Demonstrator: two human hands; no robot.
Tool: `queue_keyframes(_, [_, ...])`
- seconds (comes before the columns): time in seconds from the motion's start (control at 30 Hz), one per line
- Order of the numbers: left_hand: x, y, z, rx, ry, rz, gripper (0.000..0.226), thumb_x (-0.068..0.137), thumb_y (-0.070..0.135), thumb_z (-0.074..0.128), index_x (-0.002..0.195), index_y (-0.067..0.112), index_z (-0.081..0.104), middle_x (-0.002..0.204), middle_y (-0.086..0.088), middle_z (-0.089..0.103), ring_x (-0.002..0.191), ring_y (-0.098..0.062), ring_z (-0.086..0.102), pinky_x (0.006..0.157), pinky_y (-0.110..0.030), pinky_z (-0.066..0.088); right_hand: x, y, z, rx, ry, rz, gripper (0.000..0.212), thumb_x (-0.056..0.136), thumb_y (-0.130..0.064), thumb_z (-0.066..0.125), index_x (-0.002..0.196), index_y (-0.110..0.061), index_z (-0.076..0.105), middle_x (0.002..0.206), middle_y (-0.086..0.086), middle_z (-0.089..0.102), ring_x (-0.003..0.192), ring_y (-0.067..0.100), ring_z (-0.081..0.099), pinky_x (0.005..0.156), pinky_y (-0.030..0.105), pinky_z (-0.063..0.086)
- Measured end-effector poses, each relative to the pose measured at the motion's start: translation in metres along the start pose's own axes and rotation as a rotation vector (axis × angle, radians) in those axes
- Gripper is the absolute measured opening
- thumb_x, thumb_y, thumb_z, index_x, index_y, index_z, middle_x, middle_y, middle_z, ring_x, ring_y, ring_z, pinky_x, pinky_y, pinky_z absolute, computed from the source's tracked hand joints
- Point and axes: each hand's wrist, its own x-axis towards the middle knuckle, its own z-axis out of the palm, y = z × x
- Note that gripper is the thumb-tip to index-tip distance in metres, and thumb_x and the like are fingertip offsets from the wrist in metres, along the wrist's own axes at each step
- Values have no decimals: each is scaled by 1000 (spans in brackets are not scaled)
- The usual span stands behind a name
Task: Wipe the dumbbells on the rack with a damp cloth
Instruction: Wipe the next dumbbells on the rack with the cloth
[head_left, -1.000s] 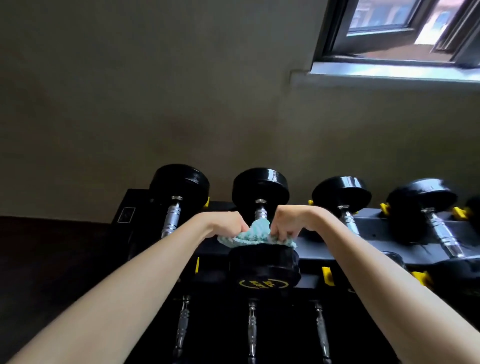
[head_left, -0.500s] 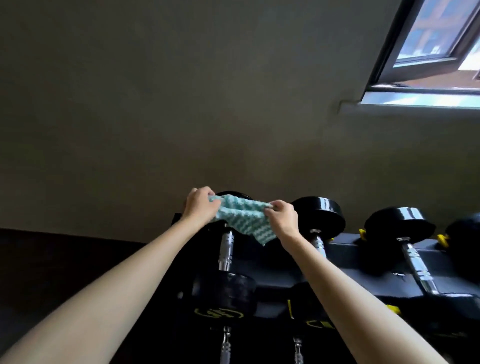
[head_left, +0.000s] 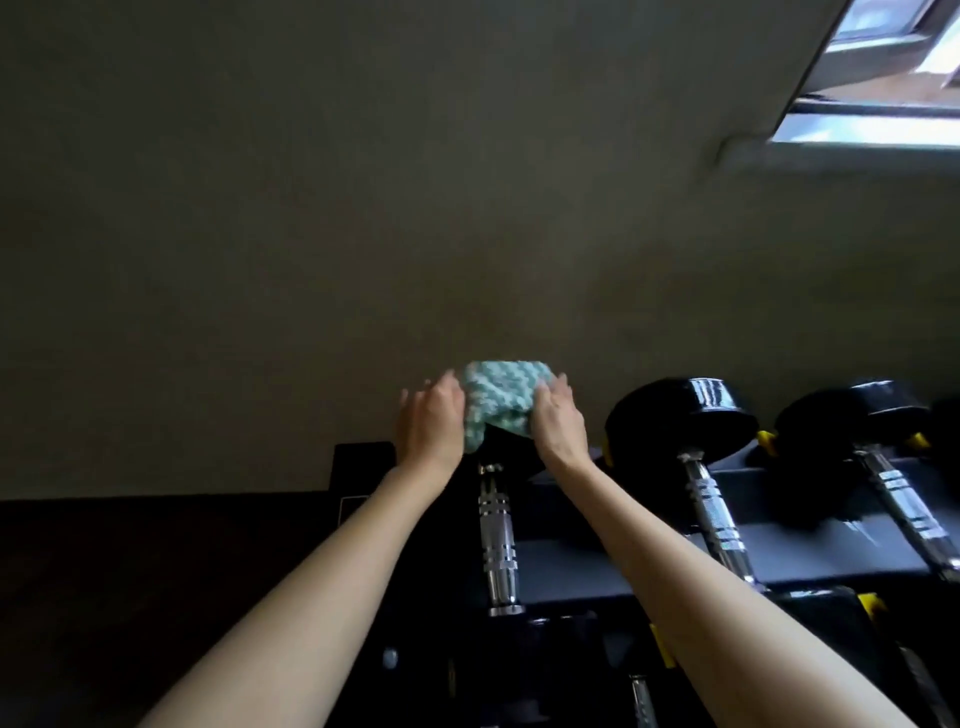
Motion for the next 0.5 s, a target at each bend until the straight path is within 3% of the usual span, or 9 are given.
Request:
queue_keyframes(0.07, [-7,-23,-2,14,-42,-135,32,99,9,31,116,4,56,118,-22,61,112,-36,54,92,-38,38,-1,-16,8,-212,-49,-223,47,102,-24,27,147,-10,26,158,9,10,146,20,2,114,25,5])
queue_keyframes(0.17, [-16,-40,0,41,-152,-263,32,97,4,29,115,-2,55,124,-25,55,117,-37,50,93,-38,39,1,-22,15,-384,-85,-427,44,102,-24,32,145,-12,32,157,6,17,146,19,3,112,24,3])
queue_keyframes(0.27, [-22,-36,0,63,-150,-251,32,96,1,28,116,-4,52,122,-26,55,114,-40,51,92,-41,39,-1,-7,11,-141,-69,-469,38,101,-20,40,136,-11,48,150,4,34,145,16,16,111,18,9])
queue_keyframes(0.37, [-40,-38,4,140,-118,-139,27,96,-1,28,114,-2,48,112,-26,59,103,-40,57,78,-41,42,-19,17,9,106,47,-492,33,95,-9,50,128,-7,56,143,4,44,138,9,28,112,15,16])
queue_keyframes(0.5, [-66,-49,6,131,-64,-24,21,95,-1,36,109,-4,51,94,-28,64,86,-41,62,60,-37,31,-47,51,4,79,129,-540,35,92,-4,55,126,-8,58,138,-3,46,130,4,38,107,5,23])
